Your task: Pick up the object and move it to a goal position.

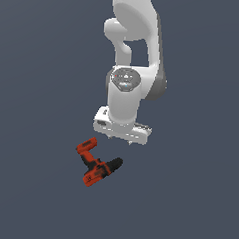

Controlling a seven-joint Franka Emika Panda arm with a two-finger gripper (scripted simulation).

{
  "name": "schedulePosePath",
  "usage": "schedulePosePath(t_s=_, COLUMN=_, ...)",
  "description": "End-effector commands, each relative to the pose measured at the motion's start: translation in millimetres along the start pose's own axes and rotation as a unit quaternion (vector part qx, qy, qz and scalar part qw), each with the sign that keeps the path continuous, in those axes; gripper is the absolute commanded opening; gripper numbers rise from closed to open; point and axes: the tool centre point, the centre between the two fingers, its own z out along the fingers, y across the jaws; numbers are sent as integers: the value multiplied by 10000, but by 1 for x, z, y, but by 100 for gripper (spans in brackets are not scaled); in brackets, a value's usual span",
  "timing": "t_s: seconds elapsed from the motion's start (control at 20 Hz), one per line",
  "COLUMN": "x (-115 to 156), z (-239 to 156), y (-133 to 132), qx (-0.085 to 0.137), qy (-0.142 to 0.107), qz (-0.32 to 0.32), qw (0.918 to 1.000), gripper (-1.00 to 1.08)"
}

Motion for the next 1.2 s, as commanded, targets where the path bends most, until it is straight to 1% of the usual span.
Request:
schedulePosePath(t_s=0.0, x=6, z=8, y=-1, qx=-43, qy=-3, qz=322, qw=9995, gripper=68)
schedulePosePath(t_s=0.2, x=16, z=21, y=-2, qx=-119, qy=4, qz=832, qw=9965, gripper=68)
schedulePosePath(t_s=0.45, x=28, z=37, y=-3, qx=-223, qy=31, qz=1454, qw=9891, gripper=68)
schedulePosePath(t_s=0.65, x=37, z=51, y=-5, qx=-310, qy=70, qz=1939, qw=9805, gripper=68)
schedulePosePath(t_s=0.85, x=44, z=64, y=-6, qx=-396, qy=121, qz=2391, qw=9701, gripper=68)
schedulePosePath(t_s=1.15, x=52, z=78, y=-8, qx=-492, qy=195, qz=2881, qw=9561, gripper=68)
